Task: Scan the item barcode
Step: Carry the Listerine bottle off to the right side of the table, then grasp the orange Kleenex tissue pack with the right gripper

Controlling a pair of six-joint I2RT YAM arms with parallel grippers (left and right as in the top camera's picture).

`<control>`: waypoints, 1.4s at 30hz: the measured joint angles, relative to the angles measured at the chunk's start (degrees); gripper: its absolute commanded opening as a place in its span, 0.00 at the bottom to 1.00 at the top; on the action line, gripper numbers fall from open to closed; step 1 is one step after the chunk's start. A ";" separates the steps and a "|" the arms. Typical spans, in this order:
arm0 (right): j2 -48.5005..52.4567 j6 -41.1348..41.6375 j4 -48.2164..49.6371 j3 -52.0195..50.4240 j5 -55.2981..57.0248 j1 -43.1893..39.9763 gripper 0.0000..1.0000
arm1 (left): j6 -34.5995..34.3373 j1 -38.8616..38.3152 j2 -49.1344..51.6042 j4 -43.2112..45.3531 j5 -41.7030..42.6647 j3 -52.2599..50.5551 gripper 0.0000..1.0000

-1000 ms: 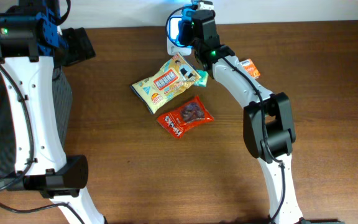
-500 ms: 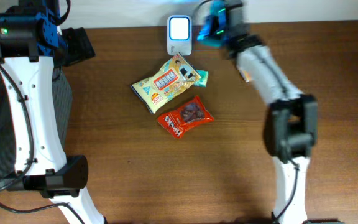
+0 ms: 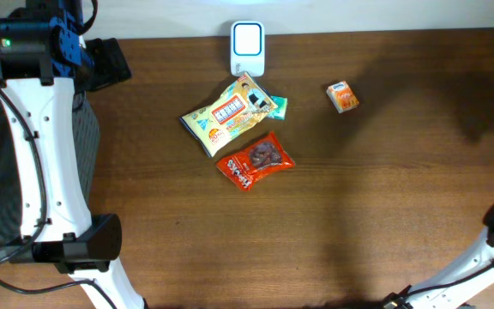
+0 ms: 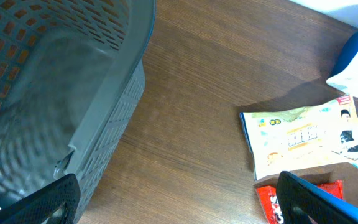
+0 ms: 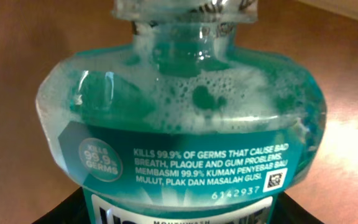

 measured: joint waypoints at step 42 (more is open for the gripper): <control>9.81 -35.47 3.34 4.66 3.91 53.42 0.73 | 0.00 0.00 0.00 0.02 0.02 0.02 0.99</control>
